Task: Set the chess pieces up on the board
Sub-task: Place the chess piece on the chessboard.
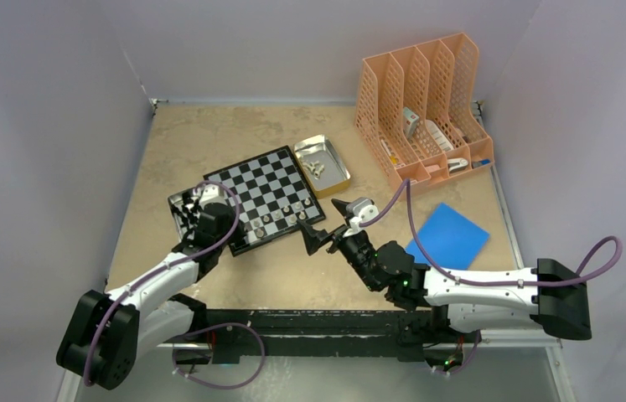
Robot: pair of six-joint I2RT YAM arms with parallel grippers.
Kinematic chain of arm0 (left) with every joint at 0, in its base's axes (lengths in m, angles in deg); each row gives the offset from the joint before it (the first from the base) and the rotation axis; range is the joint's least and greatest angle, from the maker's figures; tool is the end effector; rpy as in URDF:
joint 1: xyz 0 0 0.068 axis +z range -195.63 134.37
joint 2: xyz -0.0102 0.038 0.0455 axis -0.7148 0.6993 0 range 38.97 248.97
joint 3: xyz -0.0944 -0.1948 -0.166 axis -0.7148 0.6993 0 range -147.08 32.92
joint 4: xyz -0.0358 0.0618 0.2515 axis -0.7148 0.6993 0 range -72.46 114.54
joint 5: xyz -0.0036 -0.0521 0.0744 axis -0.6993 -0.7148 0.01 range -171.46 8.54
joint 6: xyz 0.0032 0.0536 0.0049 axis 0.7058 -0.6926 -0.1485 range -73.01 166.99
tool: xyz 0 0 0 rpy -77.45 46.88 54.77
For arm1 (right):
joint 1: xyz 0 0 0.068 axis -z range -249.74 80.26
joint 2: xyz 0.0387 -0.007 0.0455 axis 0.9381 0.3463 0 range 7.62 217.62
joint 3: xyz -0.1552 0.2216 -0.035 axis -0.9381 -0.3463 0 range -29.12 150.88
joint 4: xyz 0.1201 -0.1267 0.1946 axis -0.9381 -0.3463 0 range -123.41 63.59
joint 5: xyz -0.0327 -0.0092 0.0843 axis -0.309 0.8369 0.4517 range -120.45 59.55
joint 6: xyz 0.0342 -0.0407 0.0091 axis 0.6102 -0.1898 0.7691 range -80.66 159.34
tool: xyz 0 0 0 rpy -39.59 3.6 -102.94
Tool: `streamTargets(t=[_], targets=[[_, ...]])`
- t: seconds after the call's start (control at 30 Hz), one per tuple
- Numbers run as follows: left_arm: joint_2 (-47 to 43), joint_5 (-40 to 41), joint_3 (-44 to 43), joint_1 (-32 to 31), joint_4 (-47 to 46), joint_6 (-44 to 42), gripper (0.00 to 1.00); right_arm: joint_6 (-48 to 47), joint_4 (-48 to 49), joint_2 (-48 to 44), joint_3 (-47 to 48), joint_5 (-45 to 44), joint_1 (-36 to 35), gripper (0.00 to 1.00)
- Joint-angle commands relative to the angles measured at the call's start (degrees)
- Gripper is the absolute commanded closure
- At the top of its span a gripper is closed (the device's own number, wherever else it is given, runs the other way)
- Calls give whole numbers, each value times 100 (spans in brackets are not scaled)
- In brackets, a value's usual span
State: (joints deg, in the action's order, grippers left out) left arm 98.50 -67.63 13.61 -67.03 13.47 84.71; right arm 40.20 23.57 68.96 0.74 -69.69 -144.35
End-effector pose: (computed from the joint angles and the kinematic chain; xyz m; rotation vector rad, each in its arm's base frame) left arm 0.1890 -0.0649 0.1646 -0.4452 2.1531 -0.3183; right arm 0.0828 0.2157 0.3005 -0.2478 1.3323 0.6900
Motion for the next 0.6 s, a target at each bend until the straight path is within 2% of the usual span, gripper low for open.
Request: streamTargets(t=[0.0, 0.57], targets=[[-91, -23, 112, -22, -330, -60, 86, -58, 202, -177, 222, 11, -19, 1], [-54, -96, 99, -25, -455, -153, 85, -213, 195, -231, 194, -22, -18, 1]])
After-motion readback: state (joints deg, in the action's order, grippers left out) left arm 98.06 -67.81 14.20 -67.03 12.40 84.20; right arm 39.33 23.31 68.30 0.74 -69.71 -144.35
